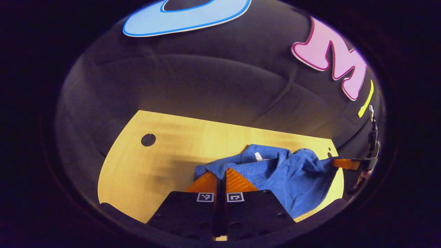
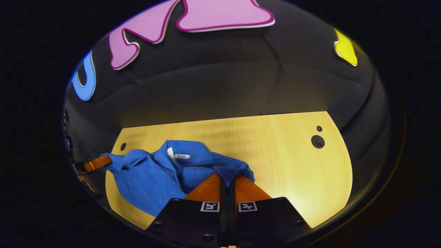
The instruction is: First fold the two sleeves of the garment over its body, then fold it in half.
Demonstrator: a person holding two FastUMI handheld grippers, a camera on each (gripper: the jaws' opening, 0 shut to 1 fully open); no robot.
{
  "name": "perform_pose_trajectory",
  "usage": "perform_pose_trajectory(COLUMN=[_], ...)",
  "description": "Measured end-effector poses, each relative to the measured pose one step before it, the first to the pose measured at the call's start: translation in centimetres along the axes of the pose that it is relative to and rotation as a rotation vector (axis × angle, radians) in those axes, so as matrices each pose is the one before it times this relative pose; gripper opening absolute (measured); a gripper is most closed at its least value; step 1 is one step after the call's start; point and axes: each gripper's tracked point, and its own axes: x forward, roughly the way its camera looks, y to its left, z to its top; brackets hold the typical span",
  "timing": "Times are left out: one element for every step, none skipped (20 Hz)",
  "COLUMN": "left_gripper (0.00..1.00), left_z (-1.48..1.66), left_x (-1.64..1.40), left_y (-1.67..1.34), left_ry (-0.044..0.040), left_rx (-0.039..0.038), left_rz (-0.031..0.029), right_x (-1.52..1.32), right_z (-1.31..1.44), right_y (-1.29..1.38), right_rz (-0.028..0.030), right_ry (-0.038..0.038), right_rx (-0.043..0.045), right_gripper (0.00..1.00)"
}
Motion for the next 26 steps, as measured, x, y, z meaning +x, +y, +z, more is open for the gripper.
perform_pose_trajectory(left_gripper=[0.00,0.00,0.00,0.00,0.04,0.06,0.31,0.55,0.61,0.60,0.61,0.62,0.75,0.82,0.86,0.86,0.86,0.86,0.86,0.86,0.86,0.86,0.87,0.86,0.86,0.86], left_z=[-0.346,-0.279,-0.516,-0.265,-0.257,-0.450,-0.454,0.284,0.714,0.797,0.283,0.211,0.359,0.337,0.488,0.249,0.114,0.248,0.143,0.190,0.068,0.092,0.337,0.425,0.338,0.285], left_x=[1.043,0.664,1.033,0.618,0.958,0.898,-0.220,-0.044,-0.171,-0.221,-0.591,-0.444,-0.451,-0.540,-0.543,-0.778,-0.684,-0.657,-0.690,-0.850,-0.800,-0.869,-1.006,-1.067,-1.172,-1.369], left_y=[0.214,0.028,0.565,0.032,-0.213,-0.330,-0.265,-0.338,-0.164,-0.132,-0.215,0.134,0.244,-0.228,-0.761,-0.690,0.076,-0.098,-0.241,-0.397,-0.275,-0.427,-0.807,-0.370,-0.252,-0.734], left_ry=[0.02200,0.02381,0.03626,0.01525,0.01922,0.02362,0.02207,-0.00717,-0.03126,-0.03411,-0.02089,-0.01159,-0.01268,-0.01440,-0.01572,-0.01103,-0.00796,-0.01373,-0.01521,-0.01520,-0.01474,-0.01469,-0.02237,-0.03041,-0.03138,-0.02970], left_rx=[-0.01024,-0.01157,0.00053,0.00936,0.00978,0.00614,0.00592,0.00150,-0.00206,0.00067,0.01087,0.02046,0.01958,0.00756,0.00179,-0.00301,-0.00217,0.00290,0.00549,0.00614,0.00788,0.00398,0.00474,0.00574,0.00479,0.00020], left_rz=[0.01073,0.00848,0.03090,0.01434,-0.00081,-0.00478,0.00653,-0.00422,0.00425,0.00414,0.00503,0.01989,0.01526,0.00295,-0.01510,-0.01566,-0.00306,-0.00029,-0.00438,-0.00898,-0.00148,-0.01431,-0.01856,0.00609,0.00701,-0.00462], right_x=[1.536,1.193,1.297,0.895,0.780,0.292,0.295,-0.022,-0.202,0.032,-0.232,-0.173,-0.223,-0.335,-0.293,-0.391,-0.610,-0.490,-0.612,-0.555,-0.713,-0.815,-1.068,-0.967,-1.069,-1.792], right_z=[-0.367,-0.068,-0.639,-0.538,-0.399,-0.060,-0.057,0.041,0.177,-0.024,0.129,0.414,0.750,0.745,0.767,0.948,0.909,0.548,0.385,0.397,0.305,0.304,0.472,0.483,0.594,0.856], right_y=[0.009,-0.084,-0.226,0.047,-0.199,0.008,-0.008,-0.188,0.065,0.200,0.656,0.515,0.118,-0.034,0.077,0.378,0.209,-0.304,-0.676,-0.354,-0.353,-0.168,-0.038,0.337,0.269,0.570], right_rz=[0.00347,-0.00433,-0.00227,0.00174,0.00309,0.00336,0.00381,-0.00976,0.00614,0.01258,0.02215,0.01878,0.00138,-0.00464,0.00710,0.01884,0.01077,-0.00997,-0.00616,-0.00586,-0.00810,-0.00682,-0.00066,-0.00259,-0.00780,0.00229], right_ry=[0.02157,0.00812,0.02250,0.01951,0.01554,0.00588,0.00459,-0.00446,-0.00906,-0.00492,-0.00774,-0.01453,-0.02384,-0.03535,-0.03324,-0.03060,-0.02693,-0.00707,-0.01032,-0.01215,-0.01457,-0.01478,-0.01802,-0.02393,-0.03462,-0.04359], right_rx=[-0.00862,-0.00900,-0.00101,0.00920,0.00850,0.00747,-0.00031,-0.00848,-0.00753,-0.00321,0.00062,0.00101,-0.00723,-0.01389,-0.01098,0.00569,0.01530,0.01002,0.00158,-0.01032,-0.02028,-0.02627,-0.02798,-0.03102,-0.02547,-0.02139], right_gripper=[0.05,0.05,0.05,0.05,0.06,0.09,0.15,0.07,0.08,0.27,0.45,0.63,0.82,1.00,0.99,0.96,0.98,0.98,0.98,0.99,0.98,0.99,0.99,0.99,0.99,1.00])
